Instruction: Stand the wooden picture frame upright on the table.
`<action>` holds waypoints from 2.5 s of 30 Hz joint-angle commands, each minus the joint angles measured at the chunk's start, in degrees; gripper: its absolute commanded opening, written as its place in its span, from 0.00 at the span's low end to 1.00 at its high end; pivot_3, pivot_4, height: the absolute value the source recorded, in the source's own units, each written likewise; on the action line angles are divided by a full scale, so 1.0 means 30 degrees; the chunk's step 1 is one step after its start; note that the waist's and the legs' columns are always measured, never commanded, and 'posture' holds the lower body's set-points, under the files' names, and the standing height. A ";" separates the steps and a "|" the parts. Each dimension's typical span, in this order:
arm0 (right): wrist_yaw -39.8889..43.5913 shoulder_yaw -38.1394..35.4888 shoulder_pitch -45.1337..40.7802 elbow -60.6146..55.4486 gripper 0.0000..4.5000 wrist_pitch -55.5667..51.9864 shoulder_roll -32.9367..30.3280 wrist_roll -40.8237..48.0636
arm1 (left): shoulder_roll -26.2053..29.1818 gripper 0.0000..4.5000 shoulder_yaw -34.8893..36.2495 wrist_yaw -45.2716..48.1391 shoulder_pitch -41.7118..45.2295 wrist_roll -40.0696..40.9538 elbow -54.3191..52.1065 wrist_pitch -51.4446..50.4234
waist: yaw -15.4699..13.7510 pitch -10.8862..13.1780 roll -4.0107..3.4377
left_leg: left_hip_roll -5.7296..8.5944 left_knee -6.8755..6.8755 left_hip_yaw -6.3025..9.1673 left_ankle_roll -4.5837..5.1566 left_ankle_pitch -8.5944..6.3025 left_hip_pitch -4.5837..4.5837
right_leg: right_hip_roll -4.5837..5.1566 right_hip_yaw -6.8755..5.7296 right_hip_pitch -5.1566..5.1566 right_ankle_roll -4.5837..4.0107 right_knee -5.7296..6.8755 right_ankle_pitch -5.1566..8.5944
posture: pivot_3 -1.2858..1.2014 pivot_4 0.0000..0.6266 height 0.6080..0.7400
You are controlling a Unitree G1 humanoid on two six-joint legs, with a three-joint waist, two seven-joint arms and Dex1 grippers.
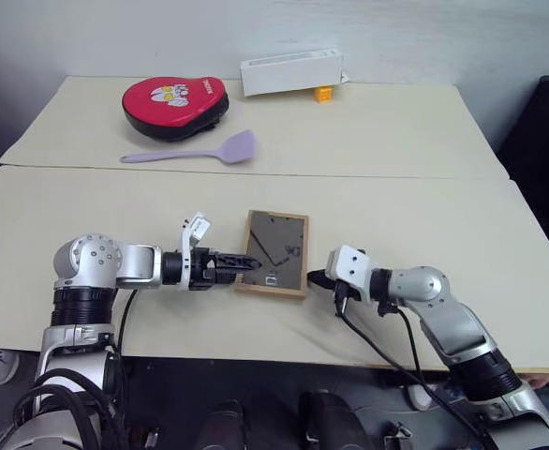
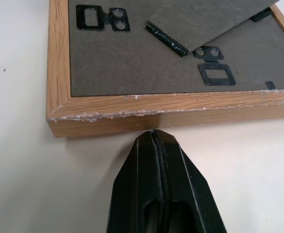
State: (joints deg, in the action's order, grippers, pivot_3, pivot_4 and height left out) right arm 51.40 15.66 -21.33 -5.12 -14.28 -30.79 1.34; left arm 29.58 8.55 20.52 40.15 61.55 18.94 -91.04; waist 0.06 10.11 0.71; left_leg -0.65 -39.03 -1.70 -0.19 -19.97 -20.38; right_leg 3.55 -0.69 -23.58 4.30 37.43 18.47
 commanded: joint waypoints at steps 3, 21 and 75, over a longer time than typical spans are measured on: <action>-0.0057 0.0095 -0.0161 -0.0514 0.00 0.0017 0.0150 -0.0052 | -0.0866 0.99 -0.0733 -0.2260 -0.0172 0.2363 0.1524 -0.0488 | -0.0043 -0.0002 0.0003 | 0.0021 -0.0008 0.0023 0.0012 -0.0009 0.0000 | 0.0018 -0.0013 0.0011 0.0000 -0.0005 0.0000 | 0.52 0.24 1.00; 0.0822 -0.2356 0.1197 -0.1001 0.00 0.0750 -0.1054 0.1782 | -0.1259 0.28 0.2558 -0.3927 -0.2499 0.4826 -0.1184 0.0413 | 0.0059 0.0000 0.0005 | 0.0009 -0.0016 0.0034 -0.0013 -0.0011 -0.0009 | 0.0005 -0.0058 0.0019 0.0001 -0.0057 0.0000 | 0.52 0.24 1.00; 0.5055 -0.5566 -0.3580 0.2756 1.00 1.2700 0.0114 0.4405 | 0.3598 0.28 0.0993 0.5725 -0.2377 0.4113 -0.2557 -0.0488 | 0.0516 0.0039 -0.0016 | -0.0001 -0.0037 0.0036 0.0004 0.0014 -0.0326 | 0.0002 -0.0051 -0.0286 0.0000 0.0084 -0.0003 | 0.52 0.24 1.00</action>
State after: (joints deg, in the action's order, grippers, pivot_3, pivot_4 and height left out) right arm 65.76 0.67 -30.97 1.23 11.91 -28.89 18.70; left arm 38.41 11.70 38.73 31.23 66.98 8.95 -91.92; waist 1.61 10.23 0.66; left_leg -0.66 -39.14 -1.60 -0.18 -19.92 -21.36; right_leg 3.55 -0.84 -24.45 4.30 37.69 18.46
